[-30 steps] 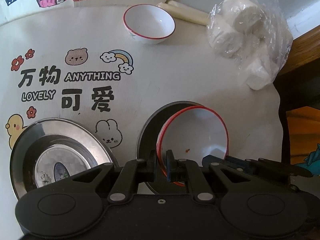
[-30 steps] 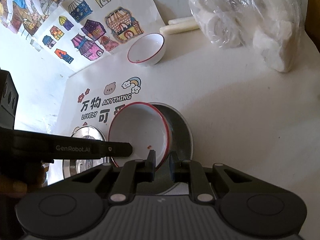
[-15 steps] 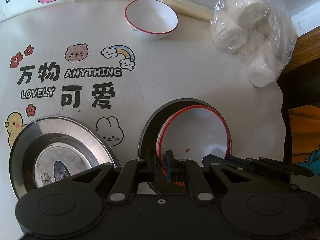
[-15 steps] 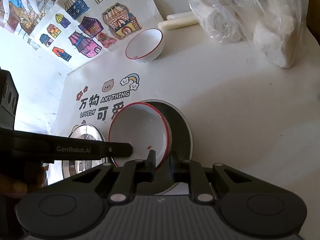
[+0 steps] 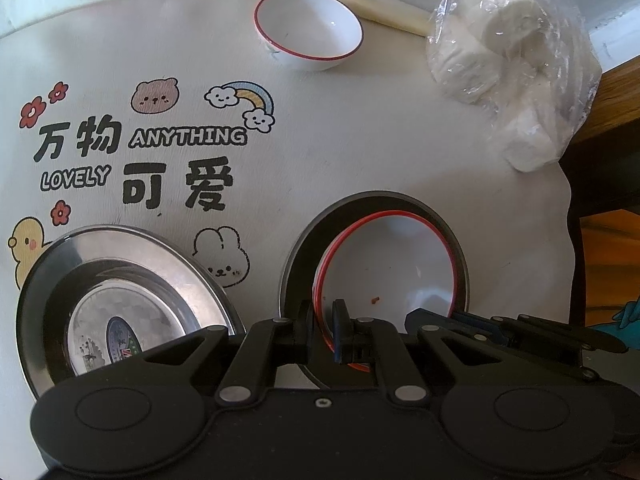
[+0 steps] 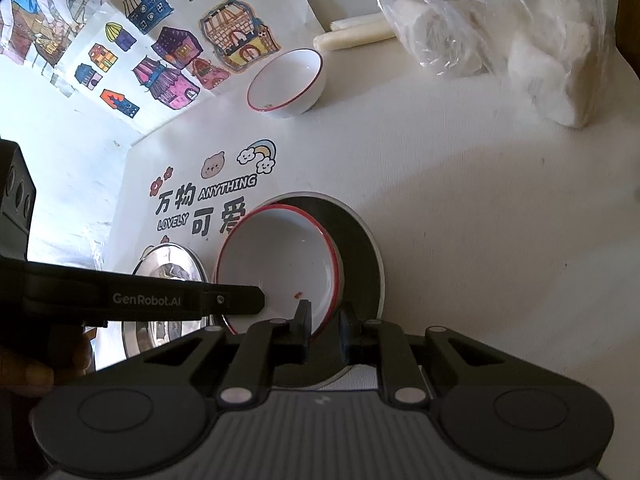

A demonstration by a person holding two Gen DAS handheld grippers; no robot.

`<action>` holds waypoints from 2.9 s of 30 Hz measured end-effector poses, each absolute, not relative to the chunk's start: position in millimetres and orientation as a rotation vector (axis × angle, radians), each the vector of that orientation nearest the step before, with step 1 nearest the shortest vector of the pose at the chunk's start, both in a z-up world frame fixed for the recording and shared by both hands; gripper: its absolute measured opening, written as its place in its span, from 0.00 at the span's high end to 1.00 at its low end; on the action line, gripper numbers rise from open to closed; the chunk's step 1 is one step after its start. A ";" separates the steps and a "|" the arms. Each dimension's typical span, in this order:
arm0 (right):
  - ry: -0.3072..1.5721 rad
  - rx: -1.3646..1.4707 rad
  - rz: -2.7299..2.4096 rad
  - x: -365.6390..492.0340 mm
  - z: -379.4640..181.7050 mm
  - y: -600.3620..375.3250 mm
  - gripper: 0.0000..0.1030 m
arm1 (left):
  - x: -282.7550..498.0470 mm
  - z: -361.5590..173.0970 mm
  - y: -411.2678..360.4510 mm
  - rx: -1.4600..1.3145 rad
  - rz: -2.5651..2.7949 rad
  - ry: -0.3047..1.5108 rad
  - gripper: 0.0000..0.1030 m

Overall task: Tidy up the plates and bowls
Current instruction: 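Lower the white bowl into the steel bowl and open both tools, then move both tools to the remaining white red-rimmed bowl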

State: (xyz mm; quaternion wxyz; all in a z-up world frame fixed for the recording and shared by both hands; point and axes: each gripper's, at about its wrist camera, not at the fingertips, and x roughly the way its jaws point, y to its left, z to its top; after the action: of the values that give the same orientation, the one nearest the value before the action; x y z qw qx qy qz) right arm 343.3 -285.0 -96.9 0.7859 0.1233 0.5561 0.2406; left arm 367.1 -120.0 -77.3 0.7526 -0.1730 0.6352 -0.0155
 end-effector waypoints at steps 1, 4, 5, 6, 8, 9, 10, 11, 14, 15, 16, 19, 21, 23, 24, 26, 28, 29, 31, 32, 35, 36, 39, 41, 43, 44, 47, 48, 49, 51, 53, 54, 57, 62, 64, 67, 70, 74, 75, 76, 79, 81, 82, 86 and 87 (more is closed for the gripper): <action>1.201 0.266 0.519 343.4 -97.2 -285.0 0.84 | 367.2 -77.5 -120.0 -0.378 -0.033 1.387 0.91; 1.205 0.268 0.519 344.0 -98.2 -285.3 0.84 | 367.6 -78.2 -119.8 -0.381 -0.031 1.388 0.91; 1.206 0.268 0.519 344.3 -98.5 -285.3 0.84 | 367.8 -78.4 -119.9 -0.382 -0.030 1.389 0.91; 1.208 0.269 0.519 344.4 -98.8 -285.3 0.84 | 367.9 -78.7 -119.9 -0.382 -0.029 1.390 0.91; 1.212 0.269 0.517 344.1 -99.2 -285.1 0.84 | 368.2 -79.5 -119.9 -0.382 -0.027 1.392 0.90; 1.213 0.269 0.517 344.1 -99.6 -285.1 0.84 | 368.1 -80.0 -119.9 -0.383 -0.026 1.393 0.90; 1.215 0.270 0.516 343.8 -100.0 -284.9 0.84 | 368.4 -80.6 -120.1 -0.383 -0.025 1.394 0.90; 1.215 0.270 0.514 343.7 -100.3 -284.6 0.84 | 368.5 -81.3 -120.1 -0.384 -0.024 1.396 0.90; 1.218 0.267 0.510 344.0 -101.4 -283.9 0.84 | 369.0 -81.4 -120.6 -0.382 -0.024 1.392 0.90; 1.217 0.267 0.510 344.2 -101.6 -283.8 0.84 | 369.2 -81.5 -120.8 -0.380 -0.023 1.391 0.90; 1.216 0.266 0.509 344.3 -101.7 -283.7 0.84 | 369.3 -81.7 -121.0 -0.378 -0.022 1.390 0.90; 1.214 0.267 0.510 344.1 -101.9 -283.1 0.82 | 369.3 -81.7 -120.5 -0.381 -0.021 1.388 0.89; 1.211 0.267 0.509 344.2 -101.7 -283.6 0.81 | 369.0 -81.1 -120.4 -0.381 -0.019 1.386 0.88; 1.204 0.269 0.505 344.0 -101.1 -285.0 0.79 | 368.3 -79.9 -119.9 -0.383 -0.016 1.385 0.87; 1.203 0.269 0.504 344.2 -100.9 -285.5 0.78 | 368.0 -79.6 -119.4 -0.389 -0.016 1.383 0.87; 1.196 0.271 0.504 344.1 -99.8 -286.7 0.77 | 367.3 -78.0 -118.7 -0.393 -0.017 1.378 0.87; 1.189 0.272 0.504 343.1 -98.4 -288.5 0.77 | 366.6 -75.7 -118.3 -0.398 -0.021 1.375 0.85; 1.185 0.273 0.504 342.5 -97.3 -289.5 0.76 | 365.8 -74.0 -117.8 -0.399 -0.024 1.372 0.85; 1.175 0.275 0.502 341.0 -93.9 -292.4 0.76 | 364.9 -70.0 -117.1 -0.402 -0.026 1.365 0.84; 1.169 0.276 0.500 340.4 -92.3 -293.7 0.76 | 364.5 -67.8 -116.7 -0.405 -0.026 1.361 0.84; 1.145 0.289 0.492 337.9 -87.5 -299.3 0.75 | 363.4 -59.9 -115.2 -0.413 -0.028 1.342 0.83; 1.133 0.294 0.489 337.6 -85.7 -301.6 0.75 | 363.3 -57.1 -114.7 -0.415 -0.029 1.332 0.82; 1.095 0.306 0.476 336.6 -80.5 -308.2 0.71 | 363.2 -48.0 -111.7 -0.419 -0.022 1.286 0.78; 1.070 0.313 0.470 337.1 -77.9 -312.3 0.61 | 365.3 -43.0 -108.8 -0.418 -0.012 1.252 0.68; 1.054 0.321 0.465 338.5 -76.9 -316.0 0.52 | 368.9 -39.2 -105.5 -0.415 0.001 1.217 0.42; 1.051 0.322 0.458 339.5 -76.9 -317.6 0.43 | 371.1 -38.2 -103.5 -0.414 0.014 1.201 0.33; 1.050 0.315 0.441 344.1 -77.7 -319.5 0.33 | 377.2 -38.6 -96.9 -0.437 0.058 1.176 0.10; 1.050 0.312 0.435 346.2 -78.0 -320.2 0.31 | 379.0 -40.2 -94.5 -0.451 0.070 1.177 0.06; 1.048 0.311 0.430 348.8 -77.8 -321.4 0.27 | 380.8 -42.5 -92.3 -0.464 0.079 1.181 0.02; 1.041 0.311 0.424 352.4 -77.8 -323.2 0.19 | 384.0 -46.3 -88.0 -0.490 0.103 1.187 0.01; 1.034 0.312 0.412 356.9 -78.0 -325.0 0.05 | 386.2 -50.5 -84.2 -0.509 0.124 1.191 0.01; 1.034 0.309 0.399 359.4 -77.9 -325.1 0.03 | 387.4 -52.1 -82.7 -0.513 0.135 1.193 0.01; 1.050 0.294 0.347 367.2 -80.5 -325.3 0.00 | 390.8 -56.7 -78.3 -0.514 0.170 1.179 0.01; 1.069 0.272 0.302 379.2 -87.4 -325.7 0.00 | 398.8 -61.5 -69.4 -0.507 0.230 1.131 0.01; 1.062 0.266 0.301 383.3 -89.3 -324.7 0.00 | 401.9 -65.3 -65.8 -0.500 0.251 1.114 0.01; 1.065 0.259 0.311 392.9 -92.2 -320.1 0.00 | 407.4 -69.8 -59.2 -0.488 0.280 1.089 0.01; 1.064 0.256 0.331 402.9 -93.2 -311.9 0.00 | 414.0 -74.3 -52.4 -0.479 0.296 1.071 0.01; 1.011 0.221 0.361 415.4 -89.9 -297.8 0.00 | 427.9 -76.0 -44.8 -0.444 0.302 1.054 0.01; 0.991 0.203 0.372 418.0 -88.6 -293.3 0.00 | 432.4 -76.5 -43.1 -0.432 0.301 1.054 0.01; 0.978 0.188 0.382 421.1 -87.3 -289.2 0.00 | 436.0 -77.0 -41.7 -0.424 0.298 1.053 0.01; 0.946 0.173 0.405 432.0 -84.7 -278.4 0.00 | 449.9 -80.3 -38.3 -0.392 0.276 1.050 0.01; 0.943 0.173 0.417 440.5 -85.1 -271.9 0.00 | 458.3 -82.5 -38.4 -0.355 0.247 1.049 0.01; 0.940 0.175 0.419 444.4 -85.5 -268.8 0.00 | 463.5 -84.3 -38.8 -0.330 0.228 1.057 0.01; 0.959 0.177 0.430 459.0 -89.0 -259.1 0.00 | 478.9 -91.0 -42.5 -0.236 0.164 1.095 0.01; 0.965 0.178 0.431 462.2 -89.6 -256.9 0.00 | 481.5 -92.4 -43.3 -0.218 0.156 1.101 0.01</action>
State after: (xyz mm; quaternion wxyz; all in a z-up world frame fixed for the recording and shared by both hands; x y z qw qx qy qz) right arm 462.2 -256.9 -89.6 0.8599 0.0848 0.4597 0.2051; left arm 481.5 -43.3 -92.4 0.8437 -0.1034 0.5215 0.0740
